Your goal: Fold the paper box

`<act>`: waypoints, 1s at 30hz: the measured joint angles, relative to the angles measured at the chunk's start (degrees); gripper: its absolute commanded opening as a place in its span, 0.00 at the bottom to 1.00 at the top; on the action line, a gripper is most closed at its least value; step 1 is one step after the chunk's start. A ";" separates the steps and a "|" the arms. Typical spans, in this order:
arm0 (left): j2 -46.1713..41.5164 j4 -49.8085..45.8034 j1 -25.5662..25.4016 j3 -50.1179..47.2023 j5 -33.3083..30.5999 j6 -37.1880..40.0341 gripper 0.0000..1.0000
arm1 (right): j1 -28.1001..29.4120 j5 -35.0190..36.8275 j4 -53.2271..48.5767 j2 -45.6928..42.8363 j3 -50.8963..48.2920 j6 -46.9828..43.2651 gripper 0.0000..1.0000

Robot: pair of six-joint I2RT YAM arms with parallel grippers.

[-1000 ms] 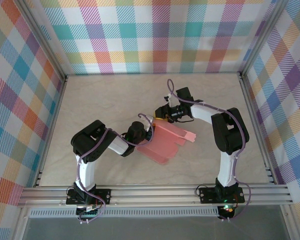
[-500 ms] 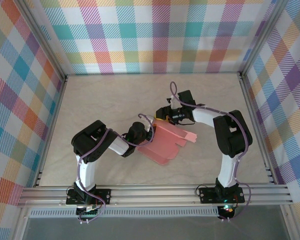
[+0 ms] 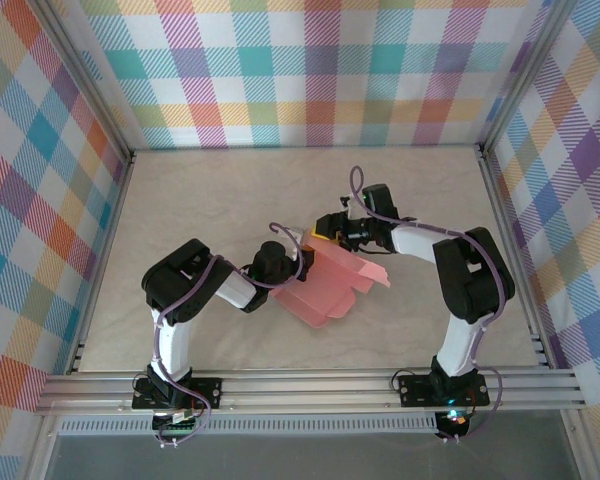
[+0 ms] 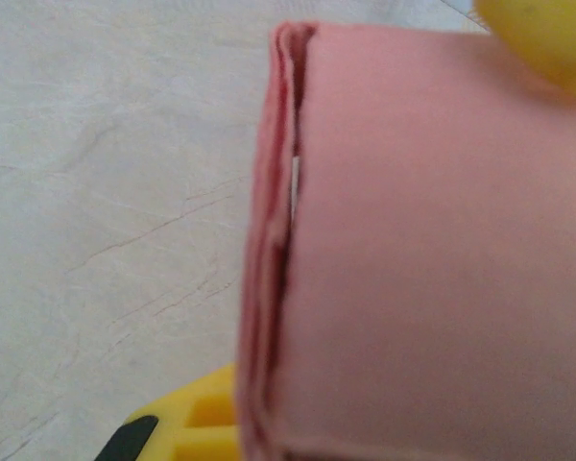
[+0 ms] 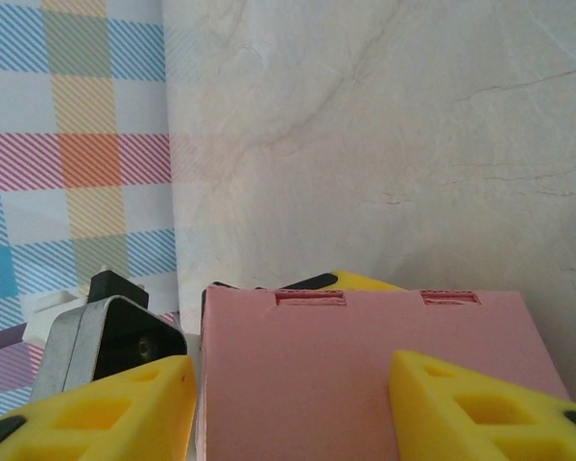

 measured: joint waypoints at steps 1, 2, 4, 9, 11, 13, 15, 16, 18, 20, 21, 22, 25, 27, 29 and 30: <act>0.02 -0.07 0.04 0.02 0.15 -0.26 0.00 | 0.00 0.00 1.03 0.00 -0.50 0.94 0.54; 0.11 -0.07 0.09 0.02 0.31 -0.42 0.00 | 0.02 0.02 1.68 0.00 -0.79 1.66 0.54; 0.24 -0.13 0.20 0.11 0.55 -0.87 0.00 | 0.33 0.68 2.84 0.00 -1.25 3.06 0.53; 0.44 -0.52 1.07 0.22 0.48 -1.90 0.00 | 2.62 5.77 4.79 0.00 -1.36 5.35 0.50; 0.59 -0.57 1.31 0.22 0.48 -2.14 0.00 | 3.37 7.69 5.60 0.00 -1.49 6.19 0.50; 0.66 -0.81 1.49 0.22 0.50 -2.49 0.00 | 3.63 8.79 6.12 -0.02 -1.88 6.58 0.51; 0.66 -1.11 1.49 0.22 0.70 -2.49 0.00 | 3.67 9.11 6.05 -0.28 -2.14 6.54 0.54; 0.66 -1.11 1.49 0.22 0.92 -2.47 0.00 | 3.67 9.27 5.84 -0.55 -2.21 6.51 0.57; 0.66 -1.11 1.49 0.24 1.55 -2.40 0.00 | 3.65 9.38 5.14 -1.31 -2.27 6.19 0.63; 0.66 -0.85 1.46 0.24 2.05 -2.19 0.00 | 3.50 9.31 4.20 -2.27 -2.32 5.79 0.69; 0.66 -0.90 1.46 0.26 2.05 -2.01 0.00 | 3.26 9.03 3.56 -2.86 -2.32 5.60 0.72; 0.66 -1.03 1.51 0.26 1.95 -1.81 0.00 | 2.89 8.46 2.75 -3.56 -2.32 5.33 0.75; 0.57 -1.62 1.55 0.28 0.98 -1.33 0.00 | 1.33 6.99 -0.13 -6.12 -2.32 4.35 0.81; 0.09 -2.36 1.60 0.26 0.39 -0.94 0.00 | 0.09 6.62 -2.10 -8.22 -2.32 3.08 0.83; -1.05 -3.91 1.75 0.26 -0.42 -0.28 0.00 | -1.14 6.82 -4.31 -10.45 -2.32 1.51 0.84; -1.90 -4.94 1.88 0.26 -0.63 -0.02 0.00 | -1.92 7.13 -5.70 -11.76 -2.32 0.35 0.85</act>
